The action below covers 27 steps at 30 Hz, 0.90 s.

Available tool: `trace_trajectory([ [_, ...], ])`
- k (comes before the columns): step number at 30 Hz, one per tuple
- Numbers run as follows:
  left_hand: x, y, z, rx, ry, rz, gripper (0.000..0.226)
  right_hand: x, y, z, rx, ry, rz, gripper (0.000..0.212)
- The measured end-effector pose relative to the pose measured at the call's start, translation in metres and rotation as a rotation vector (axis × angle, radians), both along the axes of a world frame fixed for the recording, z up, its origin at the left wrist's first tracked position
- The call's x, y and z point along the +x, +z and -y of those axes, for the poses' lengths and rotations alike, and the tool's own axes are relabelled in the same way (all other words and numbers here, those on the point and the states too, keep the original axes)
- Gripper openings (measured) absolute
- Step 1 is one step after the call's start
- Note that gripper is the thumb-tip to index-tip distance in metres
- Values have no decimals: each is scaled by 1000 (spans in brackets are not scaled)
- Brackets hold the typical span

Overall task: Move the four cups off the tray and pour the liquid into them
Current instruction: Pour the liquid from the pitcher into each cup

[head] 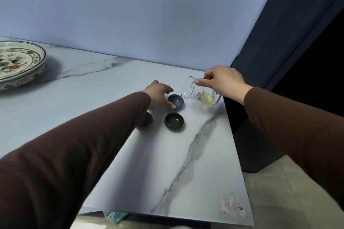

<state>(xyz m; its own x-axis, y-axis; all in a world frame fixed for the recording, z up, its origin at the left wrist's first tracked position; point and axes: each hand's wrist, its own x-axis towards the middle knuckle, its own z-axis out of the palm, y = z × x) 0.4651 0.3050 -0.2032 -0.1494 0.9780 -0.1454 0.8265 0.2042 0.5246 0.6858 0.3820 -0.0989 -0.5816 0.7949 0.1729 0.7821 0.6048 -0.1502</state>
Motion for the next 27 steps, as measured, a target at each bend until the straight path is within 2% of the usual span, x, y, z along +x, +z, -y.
trace_trajectory([
  [4, 3, -6, -6, -11, 22, 30, 85, -12, 2, -1, 33, 56, 85, 52],
  [11, 2, -12, -8, 30, 15, 46, 66, -28, 5, 2, 120, 140, 173, 53],
  [27, 4, -9, -9, -10, 19, -9, 71, -45, 14, 9, 240, 222, 295, 54],
])
